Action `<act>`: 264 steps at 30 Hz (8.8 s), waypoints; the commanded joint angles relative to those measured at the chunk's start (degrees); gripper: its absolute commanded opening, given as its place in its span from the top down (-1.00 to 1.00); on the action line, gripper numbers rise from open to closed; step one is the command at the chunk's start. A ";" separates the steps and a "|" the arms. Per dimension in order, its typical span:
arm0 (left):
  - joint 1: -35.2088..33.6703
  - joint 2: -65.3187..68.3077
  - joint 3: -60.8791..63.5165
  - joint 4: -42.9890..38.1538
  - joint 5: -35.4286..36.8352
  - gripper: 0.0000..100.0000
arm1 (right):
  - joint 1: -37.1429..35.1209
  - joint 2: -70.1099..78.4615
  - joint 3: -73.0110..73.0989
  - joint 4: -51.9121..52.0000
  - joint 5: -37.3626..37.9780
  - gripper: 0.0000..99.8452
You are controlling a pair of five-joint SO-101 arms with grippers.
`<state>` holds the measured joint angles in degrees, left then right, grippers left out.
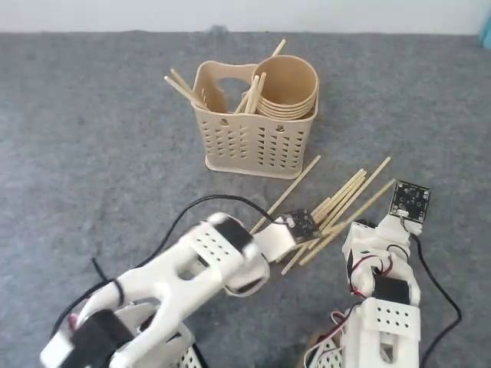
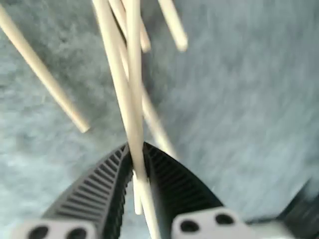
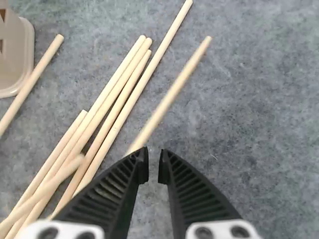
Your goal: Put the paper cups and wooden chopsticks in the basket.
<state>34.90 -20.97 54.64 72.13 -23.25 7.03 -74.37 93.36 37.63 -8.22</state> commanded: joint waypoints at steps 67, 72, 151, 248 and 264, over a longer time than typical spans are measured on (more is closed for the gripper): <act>-14.42 -8.44 9.10 -25.93 6.86 0.68 | 0.57 -1.27 -0.26 -0.75 0.79 0.90; -14.42 -4.75 6.64 -25.05 6.86 0.68 | 0.57 -1.27 -0.26 -0.75 0.79 0.90; -35.25 -43.78 24.84 -38.42 18.73 0.97 | 2.24 73.54 -58.90 10.77 -25.41 0.90; -30.59 -44.40 41.63 -72.09 22.86 0.97 | -34.59 18.95 -63.91 -25.89 1.32 0.98; -30.59 -44.31 41.63 -72.53 22.77 0.97 | -34.51 65.63 -102.07 -25.19 1.41 0.98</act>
<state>3.78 -63.43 96.66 1.27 -0.92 -27.16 -12.31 -3.78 12.92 -7.87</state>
